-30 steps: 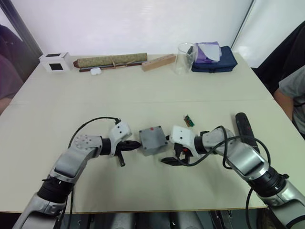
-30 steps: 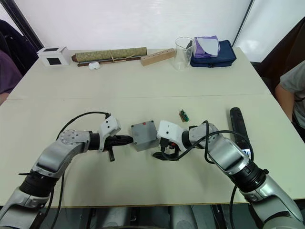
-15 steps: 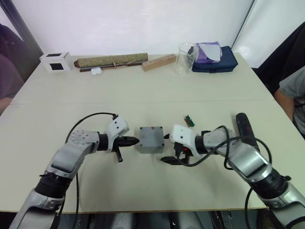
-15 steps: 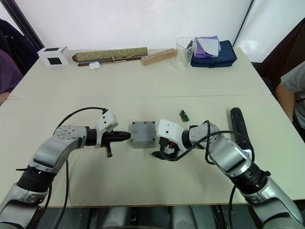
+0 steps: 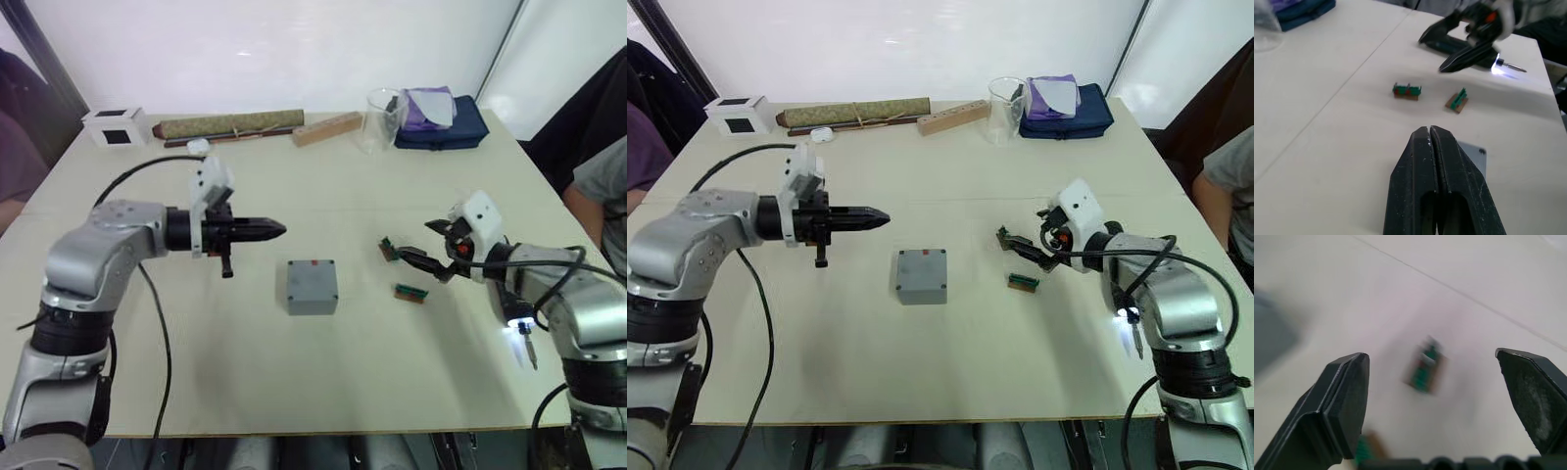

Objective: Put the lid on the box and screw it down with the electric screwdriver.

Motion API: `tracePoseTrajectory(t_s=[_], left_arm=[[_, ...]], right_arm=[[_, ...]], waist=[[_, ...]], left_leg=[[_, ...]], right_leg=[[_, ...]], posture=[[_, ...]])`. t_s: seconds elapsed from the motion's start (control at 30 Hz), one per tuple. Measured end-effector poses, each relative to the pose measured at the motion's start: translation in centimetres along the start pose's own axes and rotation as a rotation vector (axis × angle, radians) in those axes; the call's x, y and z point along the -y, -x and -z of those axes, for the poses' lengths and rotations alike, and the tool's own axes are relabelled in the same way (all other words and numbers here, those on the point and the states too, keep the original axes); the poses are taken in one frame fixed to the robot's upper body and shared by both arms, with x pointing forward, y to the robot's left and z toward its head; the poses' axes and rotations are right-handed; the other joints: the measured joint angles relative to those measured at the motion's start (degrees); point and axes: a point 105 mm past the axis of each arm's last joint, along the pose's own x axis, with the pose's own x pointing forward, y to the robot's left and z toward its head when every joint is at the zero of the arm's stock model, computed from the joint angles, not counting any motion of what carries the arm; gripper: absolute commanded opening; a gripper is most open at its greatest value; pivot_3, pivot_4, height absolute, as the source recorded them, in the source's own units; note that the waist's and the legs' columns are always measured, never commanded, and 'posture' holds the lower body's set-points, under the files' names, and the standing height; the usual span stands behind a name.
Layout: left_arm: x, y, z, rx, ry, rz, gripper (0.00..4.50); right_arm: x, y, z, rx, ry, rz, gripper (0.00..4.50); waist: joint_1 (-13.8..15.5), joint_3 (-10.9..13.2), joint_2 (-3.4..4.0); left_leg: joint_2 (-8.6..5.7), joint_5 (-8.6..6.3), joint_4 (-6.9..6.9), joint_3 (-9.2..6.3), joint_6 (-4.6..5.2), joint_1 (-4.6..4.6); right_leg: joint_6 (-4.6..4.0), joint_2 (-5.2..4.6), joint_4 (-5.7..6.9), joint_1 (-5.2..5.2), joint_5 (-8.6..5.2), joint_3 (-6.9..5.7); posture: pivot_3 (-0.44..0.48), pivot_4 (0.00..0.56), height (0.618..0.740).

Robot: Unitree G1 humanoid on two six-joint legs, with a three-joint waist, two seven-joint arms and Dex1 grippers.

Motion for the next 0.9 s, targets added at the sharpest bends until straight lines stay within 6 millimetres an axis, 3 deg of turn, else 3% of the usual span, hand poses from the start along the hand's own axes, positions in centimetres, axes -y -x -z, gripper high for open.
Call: tracePoseTrajectory(t_s=[0.13,0.27,0.63,0.87,0.9], left_arm=[[0.5,-1.2,1.0,-0.037,-0.010,0.036,0.00],[0.2,-1.2,1.1,-0.043,-0.020,0.021,0.00],[0.2,-1.3,1.5,-0.040,-0.015,0.011,0.00],[0.4,-1.5,2.5,-0.059,-0.007,0.010,0.00],[0.4,-1.5,2.5,-0.060,-0.007,0.010,0.00]], right_arm=[[-0.4,-1.5,1.6,-0.031,0.003,0.000,3.13],[-0.1,-2.0,1.4,-0.004,-0.002,0.012,1.78],[-1.2,-3.2,1.0,0.019,0.000,-0.018,1.78],[-0.9,-3.6,0.9,0.023,0.011,-0.005,1.78],[-0.9,-3.7,1.0,0.021,0.007,-0.006,1.51]], waist=[[0.0,0.0,0.02],[0.3,0.0,0.02],[0.3,0.0,0.02],[0.3,0.0,0.02],[0.3,0.0,0.02]], left_leg=[[0.03,0.01,-0.03,0.00,-0.01,0.01],[0.02,0.01,-0.03,-0.01,-0.02,0.01],[0.02,0.01,-0.02,-0.02,-0.02,0.01],[0.02,0.01,-0.02,-0.03,-0.02,0.01],[0.02,0.01,-0.02,-0.03,-0.02,0.01]], right_leg=[[-0.01,0.05,0.02,-0.03,0.00,0.01],[-0.01,0.03,0.00,0.00,0.00,0.01],[-0.01,0.03,0.00,0.02,-0.01,0.01],[-0.01,0.03,0.00,0.02,0.00,0.01],[-0.01,0.03,0.00,0.02,-0.01,0.01]], posture=[[0.000,0.150,0.740],[0.000,0.150,0.740],[0.000,0.150,0.740],[0.000,0.150,0.740],[0.000,0.150,0.740]])
